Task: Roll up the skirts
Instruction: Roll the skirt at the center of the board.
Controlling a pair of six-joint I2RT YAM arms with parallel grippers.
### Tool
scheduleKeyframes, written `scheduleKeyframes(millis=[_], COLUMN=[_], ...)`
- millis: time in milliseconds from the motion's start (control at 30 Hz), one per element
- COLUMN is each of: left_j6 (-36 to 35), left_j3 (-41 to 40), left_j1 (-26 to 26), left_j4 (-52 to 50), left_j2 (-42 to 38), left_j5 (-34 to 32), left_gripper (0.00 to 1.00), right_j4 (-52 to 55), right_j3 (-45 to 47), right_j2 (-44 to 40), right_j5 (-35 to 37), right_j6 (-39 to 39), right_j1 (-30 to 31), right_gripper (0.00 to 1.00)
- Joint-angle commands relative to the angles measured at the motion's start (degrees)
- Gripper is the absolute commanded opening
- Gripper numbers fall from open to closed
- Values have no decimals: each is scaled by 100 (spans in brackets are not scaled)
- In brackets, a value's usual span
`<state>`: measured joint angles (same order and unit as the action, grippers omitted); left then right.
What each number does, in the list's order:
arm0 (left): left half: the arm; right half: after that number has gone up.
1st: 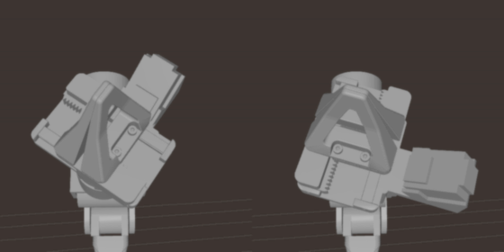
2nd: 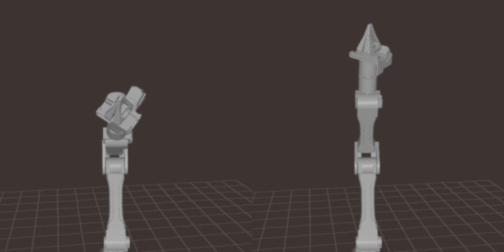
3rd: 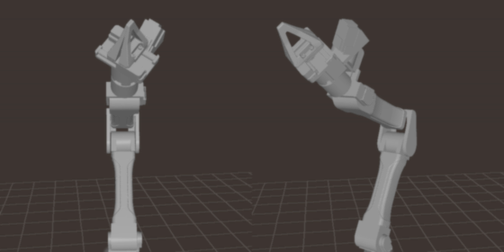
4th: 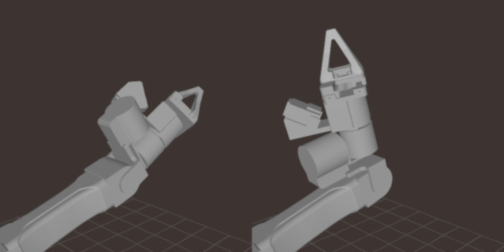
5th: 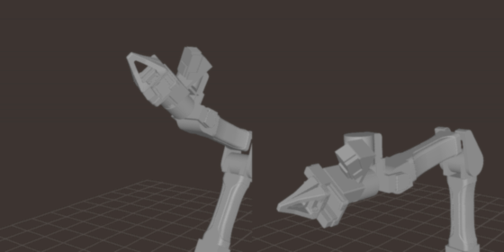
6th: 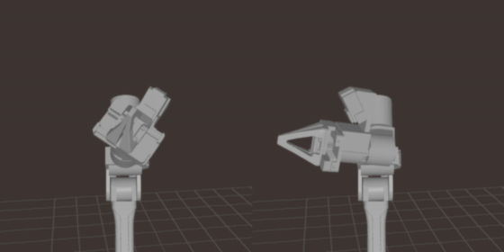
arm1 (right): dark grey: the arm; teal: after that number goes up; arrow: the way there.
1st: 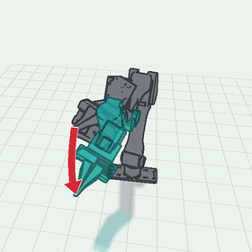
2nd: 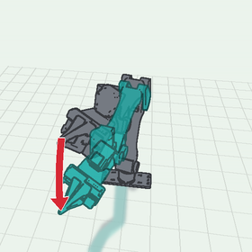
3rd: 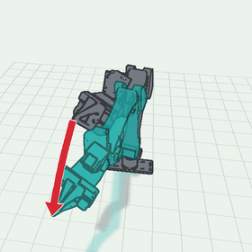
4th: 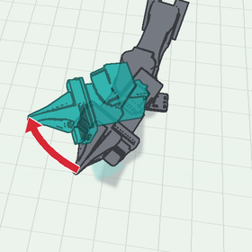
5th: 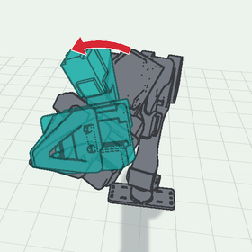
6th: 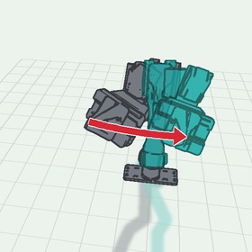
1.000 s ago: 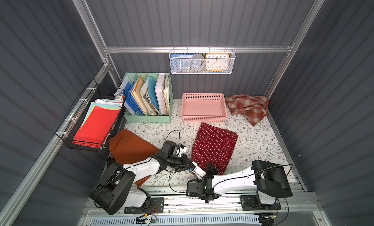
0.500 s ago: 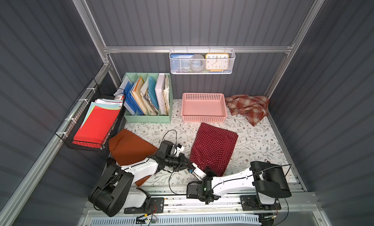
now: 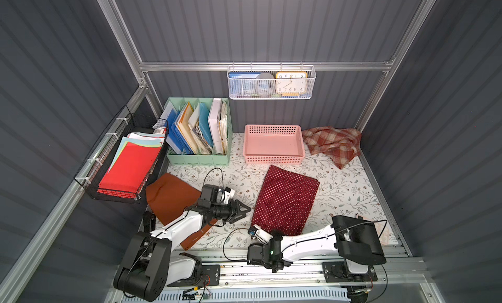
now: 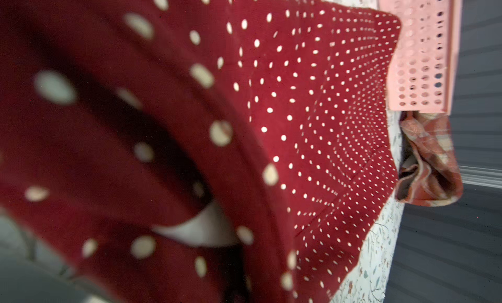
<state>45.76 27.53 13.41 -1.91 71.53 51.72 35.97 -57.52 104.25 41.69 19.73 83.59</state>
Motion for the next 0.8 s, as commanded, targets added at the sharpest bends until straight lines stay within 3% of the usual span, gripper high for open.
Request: scheduleKeyframes(millis=[0,133,400,533,667,767], left_j6=[-446,-564,-601,-636,-801,-892], left_j3=[173,183,190,198,235,237], left_j1=[-200,-317,-330,-330,-331,-330], left_j4=[-409,-400,-172,-42,-200,-312], left_j2=[-195,-203,-109,48,9,-96], left_j5=[100,135,212,353,411,428], left_gripper=[46,46,45,45,45,46], right_j4=[3,-93,66,143,178,248], right_j3=[-53,34,-308,-538,-585,-572], right_j2=[-360,-686,-770,-659,-563,-468], right_j5=[-1386,-2713,-4458,-4944,-4962,-5018], right_j6=[-499,-852,-1183,-1285,-1430,-1490], right_j1=[-383,-1067,-2189,-2620,-2983,-3250], right_gripper=[0,0,0,0,1,15])
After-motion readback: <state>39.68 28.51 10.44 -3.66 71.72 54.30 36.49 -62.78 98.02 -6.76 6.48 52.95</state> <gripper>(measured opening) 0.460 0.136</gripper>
